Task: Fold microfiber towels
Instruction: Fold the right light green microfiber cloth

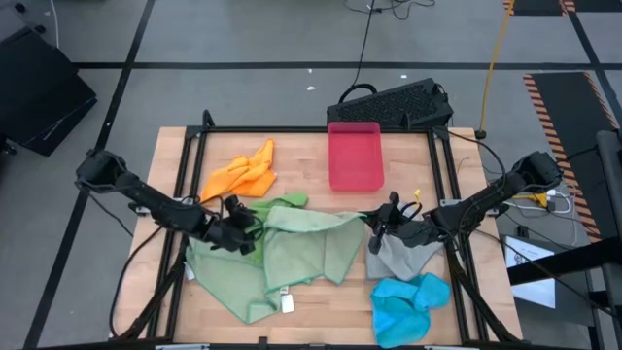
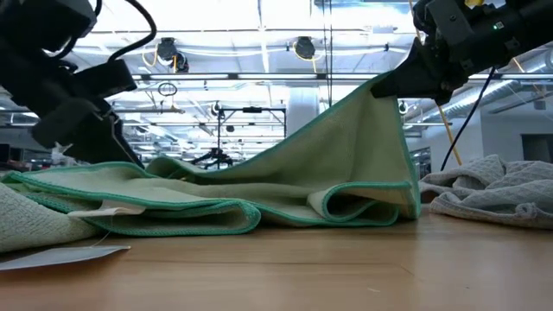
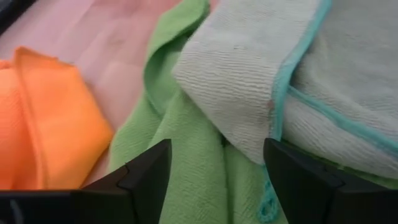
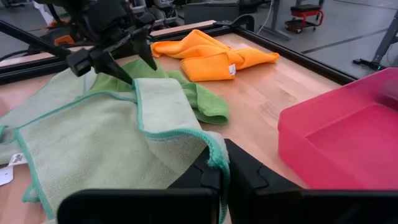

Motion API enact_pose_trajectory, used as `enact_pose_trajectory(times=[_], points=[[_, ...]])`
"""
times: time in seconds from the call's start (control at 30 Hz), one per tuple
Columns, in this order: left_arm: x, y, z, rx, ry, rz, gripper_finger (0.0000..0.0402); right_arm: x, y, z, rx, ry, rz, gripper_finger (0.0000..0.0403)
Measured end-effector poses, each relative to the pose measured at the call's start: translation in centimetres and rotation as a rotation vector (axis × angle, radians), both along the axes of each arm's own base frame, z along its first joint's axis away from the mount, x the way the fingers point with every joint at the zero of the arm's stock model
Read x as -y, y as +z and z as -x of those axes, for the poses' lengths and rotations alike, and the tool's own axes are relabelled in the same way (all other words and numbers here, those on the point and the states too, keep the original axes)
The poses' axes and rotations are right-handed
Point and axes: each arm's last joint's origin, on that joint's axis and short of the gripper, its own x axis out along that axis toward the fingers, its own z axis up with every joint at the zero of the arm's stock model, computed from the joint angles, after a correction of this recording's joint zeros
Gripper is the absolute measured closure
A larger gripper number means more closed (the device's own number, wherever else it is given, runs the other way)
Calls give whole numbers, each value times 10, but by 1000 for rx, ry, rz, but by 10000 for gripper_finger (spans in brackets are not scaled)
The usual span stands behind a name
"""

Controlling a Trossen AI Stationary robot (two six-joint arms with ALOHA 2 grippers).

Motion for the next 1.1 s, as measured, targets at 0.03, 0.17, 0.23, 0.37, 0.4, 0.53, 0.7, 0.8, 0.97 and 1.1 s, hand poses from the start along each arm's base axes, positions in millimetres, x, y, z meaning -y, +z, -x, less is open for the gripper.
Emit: enact_pose_trajectory(times=[0.03, 0.17, 0.23, 0.37, 0.4, 0.53, 0.7, 0.8, 0.97, 1.1], points=[[0, 0, 0, 0, -10, 2, 159, 0, 0, 0, 0, 0, 0, 401], [3, 0, 0, 13, -29, 37, 193, 0, 0, 0, 0, 0, 0, 401], [6, 1, 1, 18, -40, 48, 204, 0, 0, 0, 0, 0, 0, 401], [12, 3, 2, 41, -69, 64, 204, 0, 0, 0, 0, 0, 0, 401], [14, 4, 2, 49, -74, 67, 200, 0, 0, 0, 0, 0, 0, 401], [14, 3, 3, 69, -27, 27, 178, 0, 0, 0, 0, 0, 0, 401], [12, -5, 1, 32, -7, 16, 160, 0, 0, 0, 1, 0, 0, 401], [11, -14, 0, -13, 9, -5, 163, 0, 0, 0, 1, 0, 0, 401], [9, -17, -6, -6, -10, -35, 215, 0, 0, 0, 0, -1, 2, 401], [11, -12, -13, 35, -87, -71, 293, 0, 0, 0, -2, 0, 7, 401]])
